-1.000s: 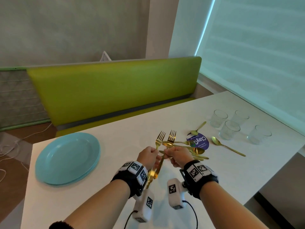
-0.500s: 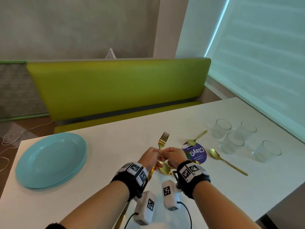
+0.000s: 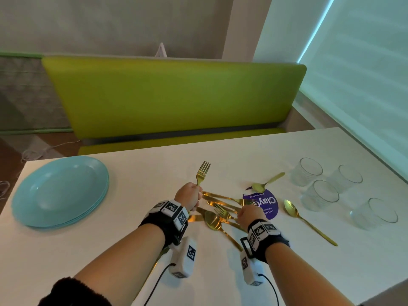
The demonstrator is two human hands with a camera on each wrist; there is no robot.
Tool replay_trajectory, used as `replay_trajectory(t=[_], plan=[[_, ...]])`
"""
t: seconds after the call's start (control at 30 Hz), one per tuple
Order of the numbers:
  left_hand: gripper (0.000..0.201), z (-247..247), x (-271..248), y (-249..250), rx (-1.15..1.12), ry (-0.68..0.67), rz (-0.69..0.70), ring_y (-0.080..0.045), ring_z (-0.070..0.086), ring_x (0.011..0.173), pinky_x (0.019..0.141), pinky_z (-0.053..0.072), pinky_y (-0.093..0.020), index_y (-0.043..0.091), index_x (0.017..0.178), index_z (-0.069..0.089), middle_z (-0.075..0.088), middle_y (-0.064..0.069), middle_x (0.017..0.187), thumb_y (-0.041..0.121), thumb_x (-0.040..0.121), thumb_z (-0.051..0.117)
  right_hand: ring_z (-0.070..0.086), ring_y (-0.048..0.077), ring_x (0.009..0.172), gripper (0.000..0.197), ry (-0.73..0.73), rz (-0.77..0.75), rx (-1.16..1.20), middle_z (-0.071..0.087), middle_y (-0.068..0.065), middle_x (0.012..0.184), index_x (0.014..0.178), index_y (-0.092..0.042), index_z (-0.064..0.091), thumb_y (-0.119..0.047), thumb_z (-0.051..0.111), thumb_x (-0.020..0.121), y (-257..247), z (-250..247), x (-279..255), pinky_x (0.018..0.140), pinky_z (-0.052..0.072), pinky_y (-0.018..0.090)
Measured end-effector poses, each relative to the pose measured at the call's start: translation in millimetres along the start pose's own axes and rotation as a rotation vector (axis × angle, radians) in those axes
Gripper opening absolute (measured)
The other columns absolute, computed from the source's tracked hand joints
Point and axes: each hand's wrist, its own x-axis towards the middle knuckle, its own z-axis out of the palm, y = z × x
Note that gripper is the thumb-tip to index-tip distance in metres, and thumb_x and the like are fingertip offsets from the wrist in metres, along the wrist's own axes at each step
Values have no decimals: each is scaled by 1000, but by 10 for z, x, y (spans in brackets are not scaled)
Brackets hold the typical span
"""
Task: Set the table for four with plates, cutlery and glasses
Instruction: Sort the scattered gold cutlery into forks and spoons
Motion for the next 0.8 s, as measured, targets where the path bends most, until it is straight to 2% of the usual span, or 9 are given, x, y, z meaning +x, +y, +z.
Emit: replay_trajectory(t=[0.13,0.3,0.43,0.5,0.53,0.63,0.67,0.77,0.8], plan=[[20,-25,8,-43,-19,37,-22,-13,40,51,45,29,-22,8,98,50,46,-3,69,14,98,31,62,20,103,24,13,21,-75,65,4,110,112,-12,62,-19,49,94,-17,97,75,88,52,32],[20,-59,10,-50,-22,71,-30,-12,41,53,46,31,-21,7,101,50,47,-3,70,14,98,31,63,20,102,23,1,11,-92,65,4,110,112,-11,60,-21,49,95,-38,96,120,84,51,31],[19,-61,-3,-14,-45,67,-40,-14,44,53,48,31,-22,5,100,49,50,-5,71,11,98,30,59,25,112,33,-26,-44,-123,61,10,120,121,-6,56,-24,49,95,-91,-18,116,89,50,33],[19,-60,-3,-13,-56,58,-39,-15,47,54,49,34,-23,4,100,49,53,-6,72,12,98,31,58,27,112,33,-25,-65,3,61,13,121,119,-6,59,-24,49,94,-131,-152,114,91,47,33],[19,-60,-3,-11,-72,55,-39,-16,49,55,49,36,-23,4,100,48,54,-7,73,11,98,31,60,26,106,31,-17,-79,105,63,13,117,116,-6,63,-23,50,92,-158,-241,113,88,47,31],[16,-55,-10,16,-149,19,-54,-20,52,56,49,40,-25,1,100,46,54,-11,73,8,97,31,54,12,67,28,-35,-124,509,64,5,85,109,-6,67,-23,57,89,-278,-494,65,63,46,22],[16,-47,-16,28,-171,0,-54,-21,53,56,49,41,-26,0,100,45,54,-12,74,8,97,32,50,10,61,27,-74,-127,636,60,1,76,107,-5,67,-23,58,89,-341,-555,26,56,44,19],[14,-11,-56,55,-196,-54,-55,-22,54,56,48,44,-26,0,99,46,56,-13,74,7,98,34,49,15,60,19,-206,-91,835,60,3,74,83,-10,67,-28,62,87,-510,-610,-113,59,42,25],[14,-5,-67,59,-203,-69,-52,-21,56,55,48,46,-27,1,97,48,57,-12,73,7,98,36,47,14,55,19,-238,-62,906,60,4,71,74,-12,66,-27,64,85,-547,-575,-127,55,40,26]])
